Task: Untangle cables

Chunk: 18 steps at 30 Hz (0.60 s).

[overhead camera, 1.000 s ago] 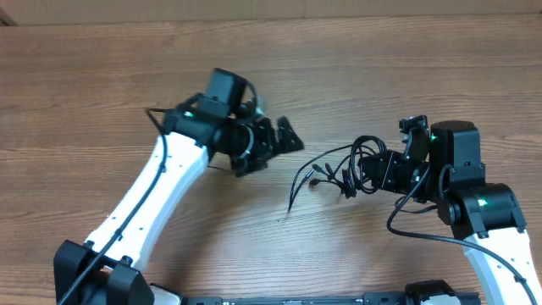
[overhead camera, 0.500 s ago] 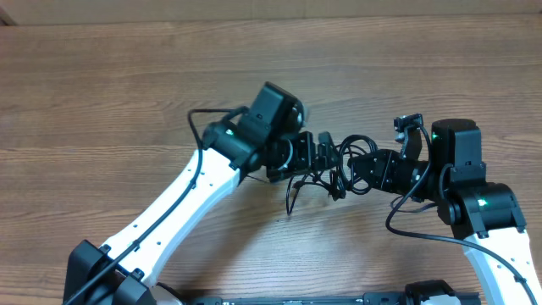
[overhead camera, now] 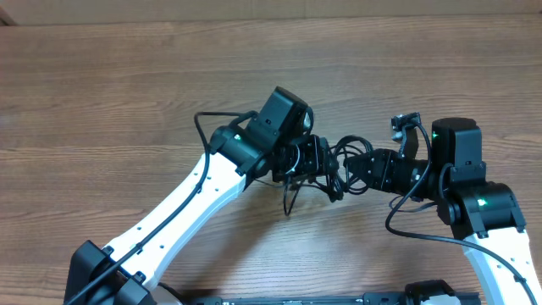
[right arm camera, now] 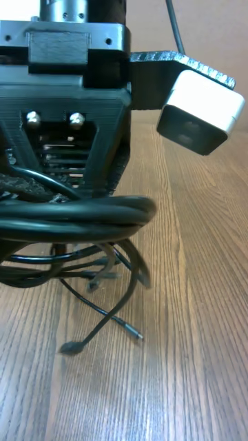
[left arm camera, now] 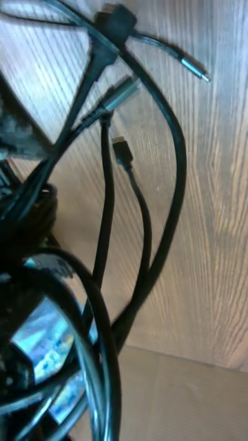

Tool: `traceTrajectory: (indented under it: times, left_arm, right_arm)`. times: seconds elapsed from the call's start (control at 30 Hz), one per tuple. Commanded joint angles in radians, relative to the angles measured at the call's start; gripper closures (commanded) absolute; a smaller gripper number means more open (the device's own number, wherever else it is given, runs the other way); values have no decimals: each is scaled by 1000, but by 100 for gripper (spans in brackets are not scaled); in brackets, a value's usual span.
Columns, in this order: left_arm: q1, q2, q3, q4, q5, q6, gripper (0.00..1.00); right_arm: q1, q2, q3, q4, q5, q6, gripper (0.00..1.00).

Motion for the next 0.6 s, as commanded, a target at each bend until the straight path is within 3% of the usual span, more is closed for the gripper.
traceTrajectory:
  times: [0.0,0.37,0.57]
  left_arm:
    - [-21,-19,10,-8,-18,-52,61]
    - [-79,-19,10,-6,-18,-166,52]
    - [-97,-19,10,13,-21,-225,59]
  right_arm:
    - [-2,-13,4,10,-21,8,96]
    - [-2,-13,4,11,-20,8,96]
    - [-2,-13,4,10,-21,8,96]
